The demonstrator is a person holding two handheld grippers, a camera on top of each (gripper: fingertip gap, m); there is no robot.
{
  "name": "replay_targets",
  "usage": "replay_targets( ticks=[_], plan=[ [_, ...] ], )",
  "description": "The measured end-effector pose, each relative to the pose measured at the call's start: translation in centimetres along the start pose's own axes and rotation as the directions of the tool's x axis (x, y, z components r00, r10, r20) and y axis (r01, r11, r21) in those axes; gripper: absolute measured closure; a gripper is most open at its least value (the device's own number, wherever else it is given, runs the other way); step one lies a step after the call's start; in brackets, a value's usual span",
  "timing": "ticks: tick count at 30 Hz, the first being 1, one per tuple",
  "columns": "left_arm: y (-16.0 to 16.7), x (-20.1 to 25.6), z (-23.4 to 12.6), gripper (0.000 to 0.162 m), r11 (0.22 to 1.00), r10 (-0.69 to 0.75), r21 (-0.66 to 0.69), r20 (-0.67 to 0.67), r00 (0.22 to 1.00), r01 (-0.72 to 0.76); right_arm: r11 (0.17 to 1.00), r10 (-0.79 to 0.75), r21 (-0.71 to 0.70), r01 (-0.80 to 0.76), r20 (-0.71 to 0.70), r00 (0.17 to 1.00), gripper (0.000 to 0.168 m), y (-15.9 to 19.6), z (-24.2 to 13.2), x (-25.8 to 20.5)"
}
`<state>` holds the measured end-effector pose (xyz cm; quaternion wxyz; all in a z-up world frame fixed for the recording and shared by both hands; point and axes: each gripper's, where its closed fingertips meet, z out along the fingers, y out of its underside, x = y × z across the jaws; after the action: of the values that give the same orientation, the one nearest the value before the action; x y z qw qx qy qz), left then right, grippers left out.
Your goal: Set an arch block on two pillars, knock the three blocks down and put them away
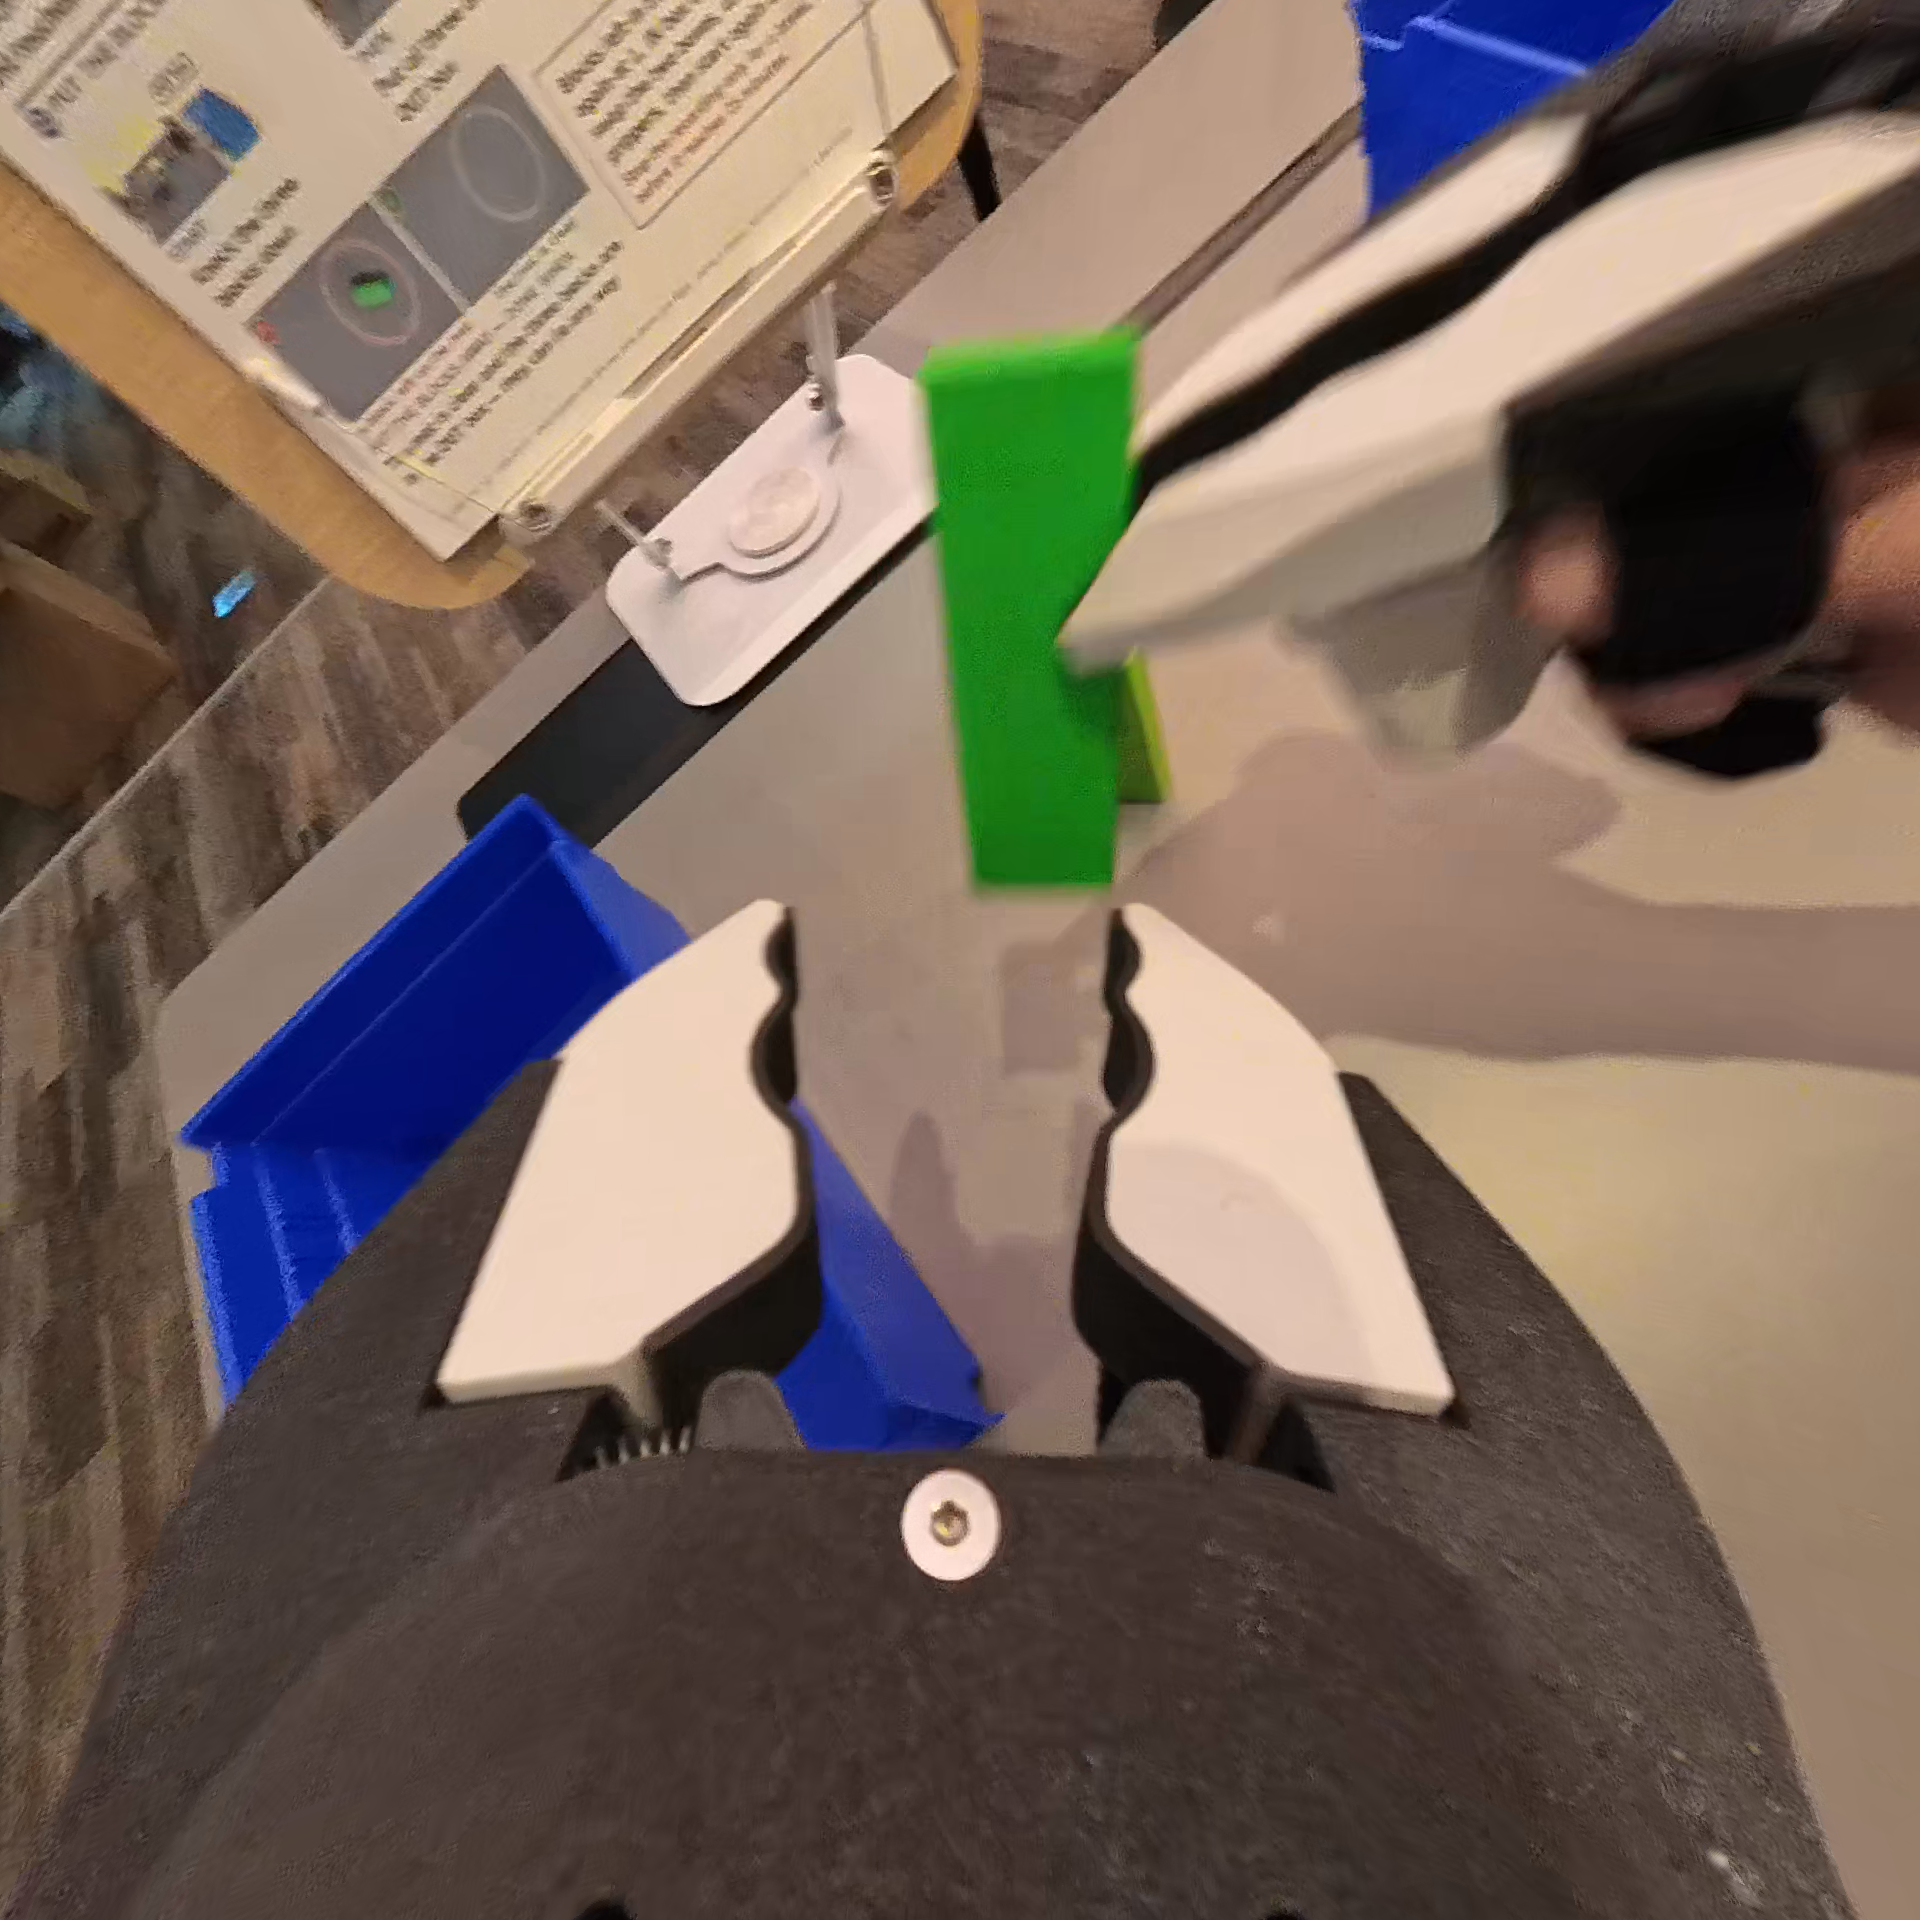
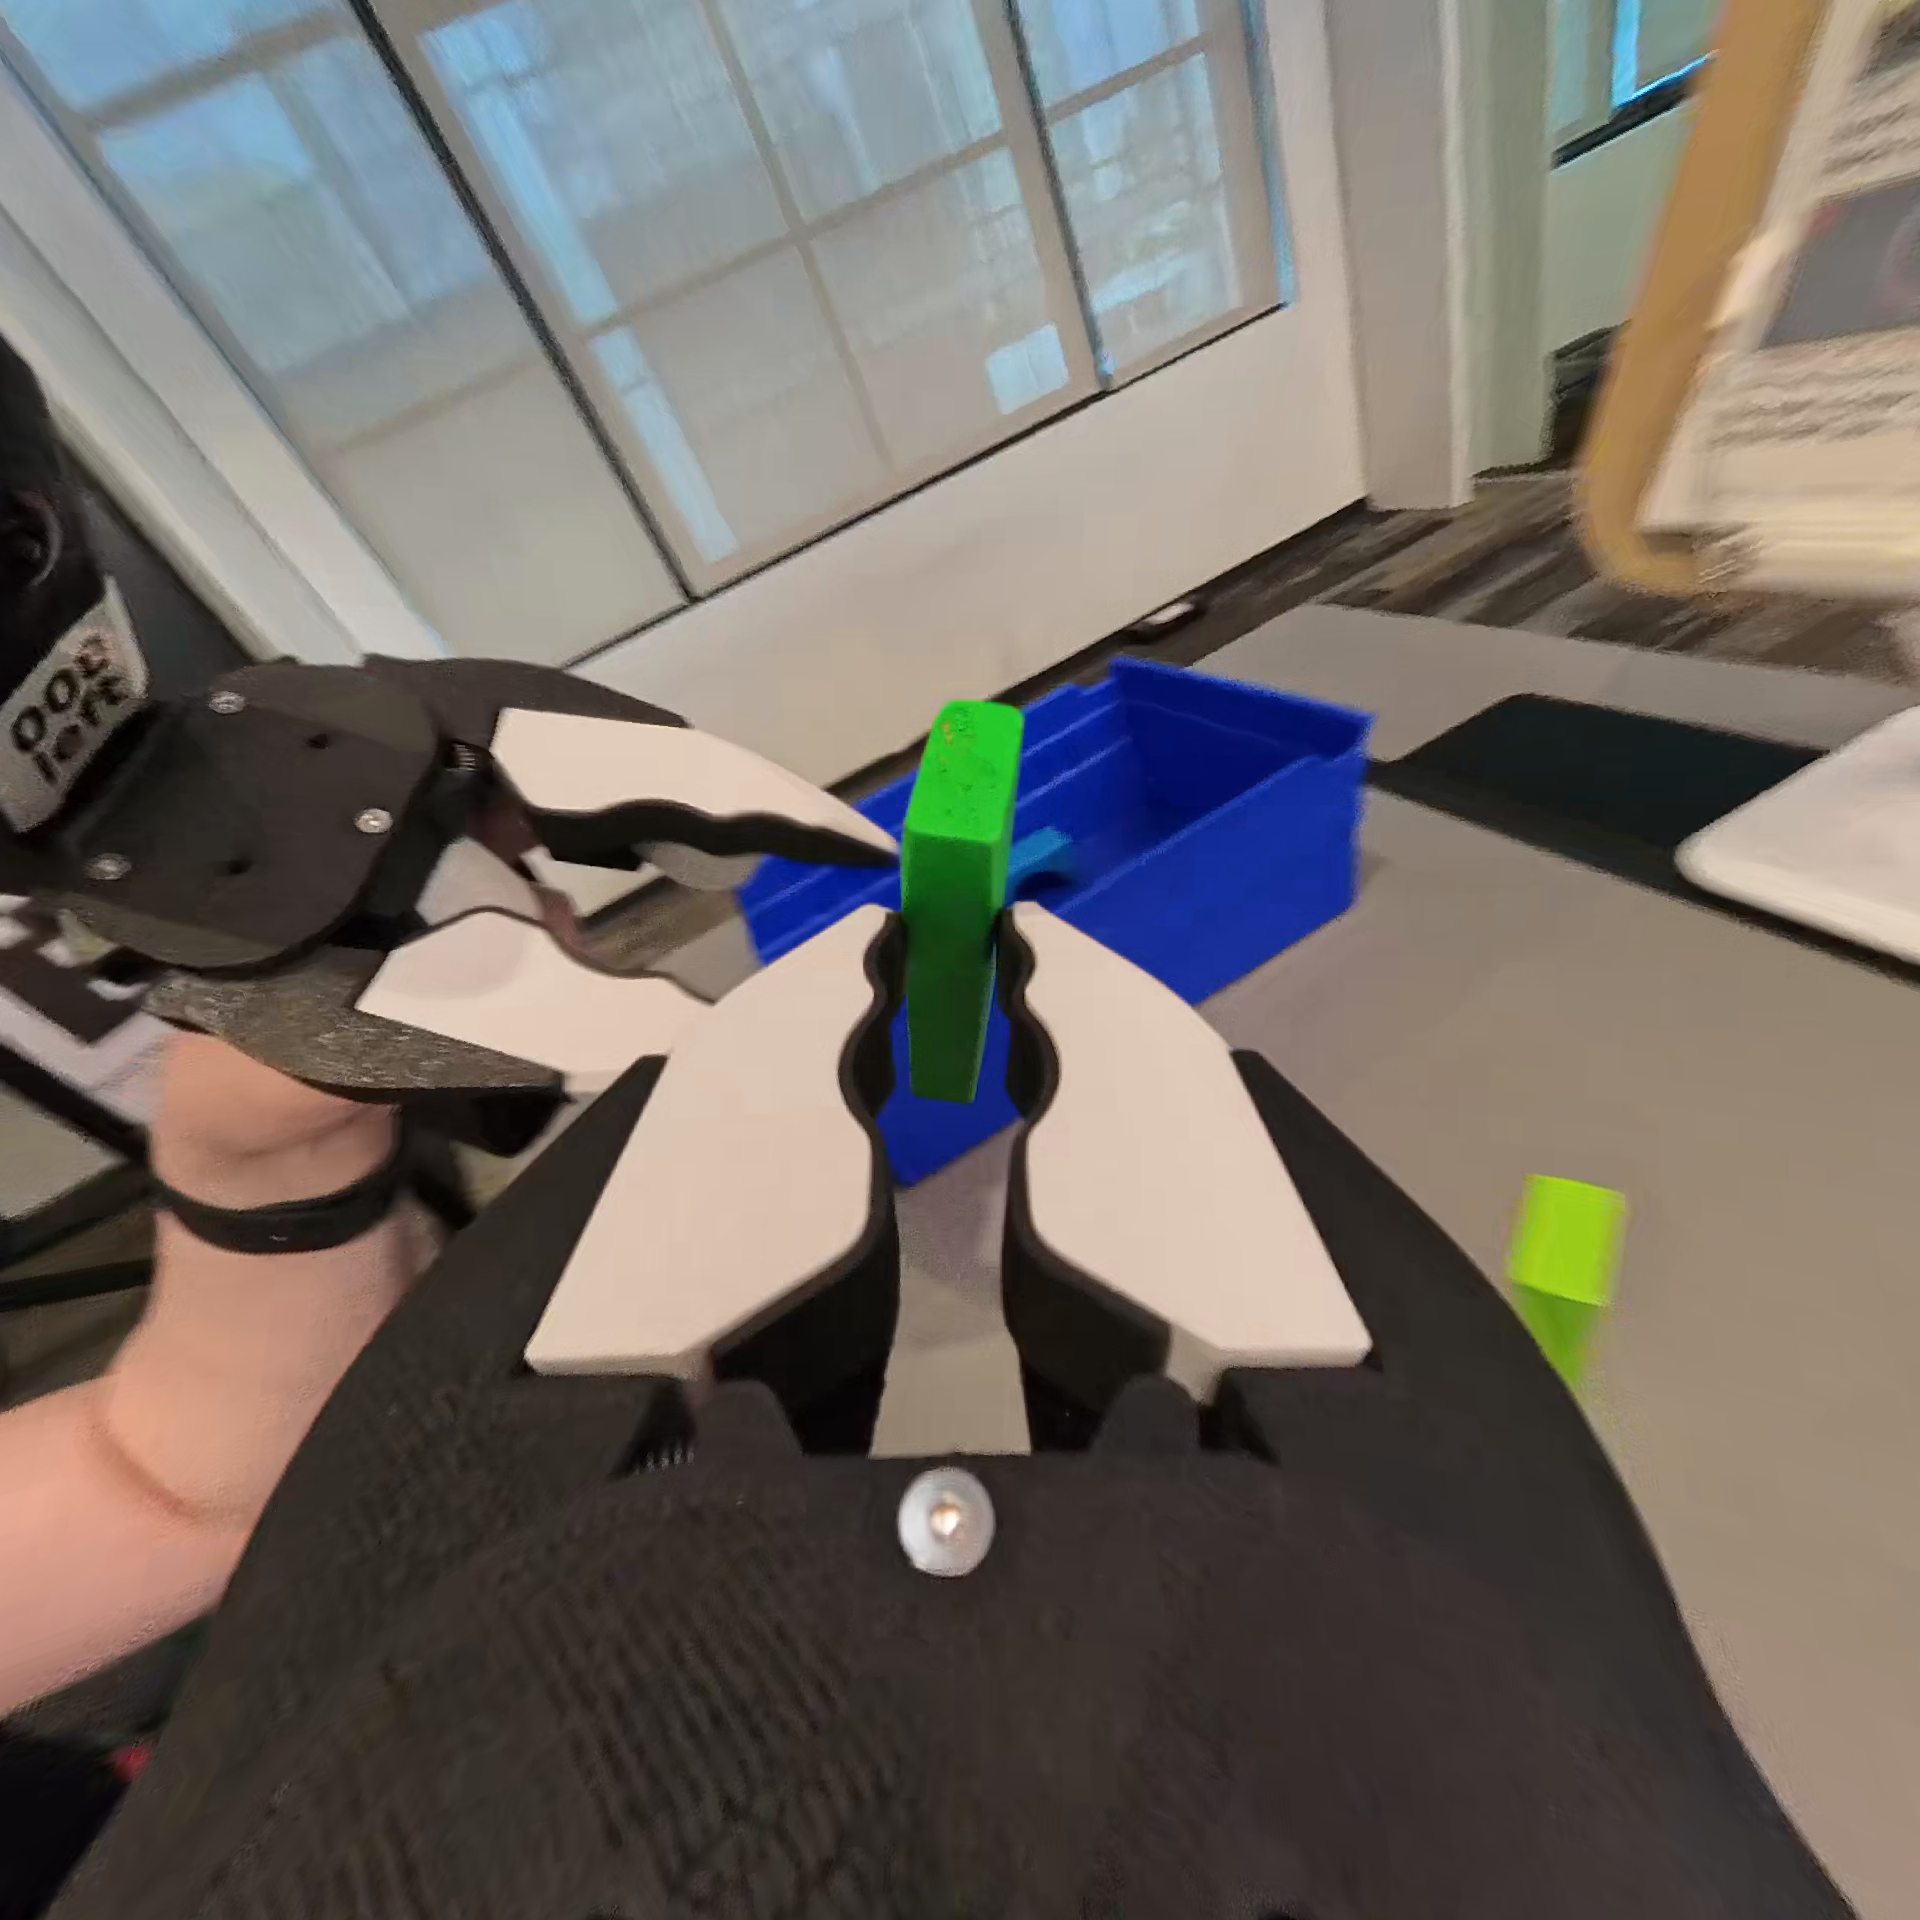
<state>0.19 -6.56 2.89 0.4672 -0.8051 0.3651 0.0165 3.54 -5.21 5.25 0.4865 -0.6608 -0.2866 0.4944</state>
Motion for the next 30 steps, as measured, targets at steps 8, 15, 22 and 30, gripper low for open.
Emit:
replay_targets(
  ticks=[8, 15, 22, 30],
  plan=[
    [3.4, -7.1, -1.2, 0.088, 0.973, -0.23, 0.044, 0.035, 0.973, 0.228, 0.986, -0.152, -0.132, 0.1, -0.487, 0.86, 0.151, 0.6, -7.0, 12.4],
    [10.4, -13.9, 0.4, 0.096, 0.929, -0.343, -0.093, 0.143, 0.929, 0.357, 0.936, -0.258, -0.341, 0.081, -0.512, 0.82, 0.151, 7.1, -6.1, 17.4],
    [14.1, -15.6, 2.7, 0.103, 0.881, -0.432, -0.152, 0.13, 0.892, 0.449, 0.937, -0.264, -0.336, 0.099, -0.492, 0.83, 0.151, 8.2, -5.6, 18.2],
    [16.8, -16.2, 3.8, 0.101, 0.869, -0.43, -0.202, 0.14, 0.892, 0.451, 0.925, -0.29, -0.362, 0.119, -0.466, 0.836, 0.151, 9.3, -5.0, 18.4]
  ],
)
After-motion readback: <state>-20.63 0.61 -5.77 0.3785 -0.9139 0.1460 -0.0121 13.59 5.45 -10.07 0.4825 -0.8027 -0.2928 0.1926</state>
